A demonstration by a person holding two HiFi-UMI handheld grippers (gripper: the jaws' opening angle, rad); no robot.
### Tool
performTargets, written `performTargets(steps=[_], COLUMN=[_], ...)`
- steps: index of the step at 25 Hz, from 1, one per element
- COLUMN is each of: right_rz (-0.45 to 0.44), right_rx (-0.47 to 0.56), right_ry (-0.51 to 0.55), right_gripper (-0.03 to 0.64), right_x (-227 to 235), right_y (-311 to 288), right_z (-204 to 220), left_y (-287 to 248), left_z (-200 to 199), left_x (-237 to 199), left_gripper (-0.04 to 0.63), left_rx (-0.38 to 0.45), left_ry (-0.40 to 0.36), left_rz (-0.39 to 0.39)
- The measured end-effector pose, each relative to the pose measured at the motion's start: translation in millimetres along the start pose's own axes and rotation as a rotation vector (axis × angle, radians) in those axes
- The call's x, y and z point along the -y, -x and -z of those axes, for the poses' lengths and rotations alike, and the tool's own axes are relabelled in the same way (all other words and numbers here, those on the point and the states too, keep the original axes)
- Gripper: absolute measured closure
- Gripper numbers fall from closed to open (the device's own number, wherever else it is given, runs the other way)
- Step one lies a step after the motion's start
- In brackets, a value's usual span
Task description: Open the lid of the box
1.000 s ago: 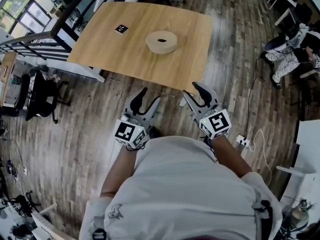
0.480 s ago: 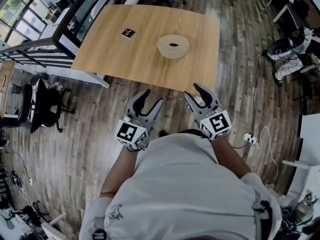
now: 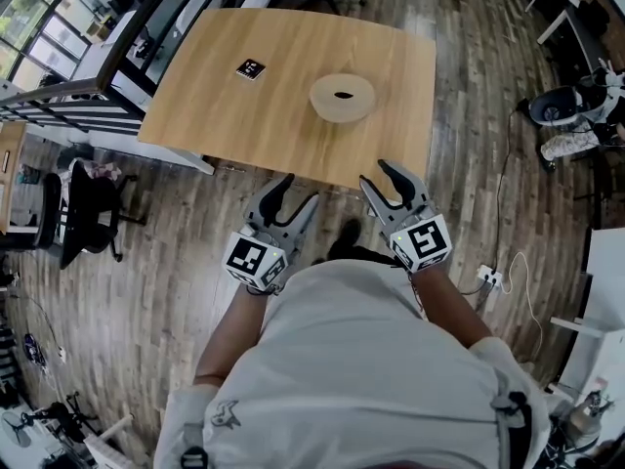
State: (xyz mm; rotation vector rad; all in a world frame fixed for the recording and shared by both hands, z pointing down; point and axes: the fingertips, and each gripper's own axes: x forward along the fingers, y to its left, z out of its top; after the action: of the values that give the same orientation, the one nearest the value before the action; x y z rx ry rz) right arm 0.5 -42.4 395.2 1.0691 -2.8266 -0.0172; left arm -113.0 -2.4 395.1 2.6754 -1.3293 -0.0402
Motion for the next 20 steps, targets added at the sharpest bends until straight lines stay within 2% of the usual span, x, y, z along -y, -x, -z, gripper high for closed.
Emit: performTargets(steps=[4, 9, 13, 20], right_rz=[-0.015, -0.011, -0.001, -0.014], right_rx=[0.009, 0.007, 0.004, -0.031], right_ry=[0.010, 0.011, 0.008, 0.037], right_gripper=[0.434, 0.434, 0.434, 0.433], right_x=[21, 61, 95, 129], right_y=[-23, -55, -69, -84], right_z=[0, 4, 2, 5], left_y=[-22, -67, -103, -141], left_z=[-2, -3, -4, 3], left_x=[-19, -45, -54, -67], left_gripper=[0.380, 0.380, 0.380, 0.380], left_rx=[-0.006, -0.011, -0.021, -0.062], left_ry=[-0.023, -0.027, -0.028, -0.024], left_rz=[-0.009, 0.015, 0.047, 0.066])
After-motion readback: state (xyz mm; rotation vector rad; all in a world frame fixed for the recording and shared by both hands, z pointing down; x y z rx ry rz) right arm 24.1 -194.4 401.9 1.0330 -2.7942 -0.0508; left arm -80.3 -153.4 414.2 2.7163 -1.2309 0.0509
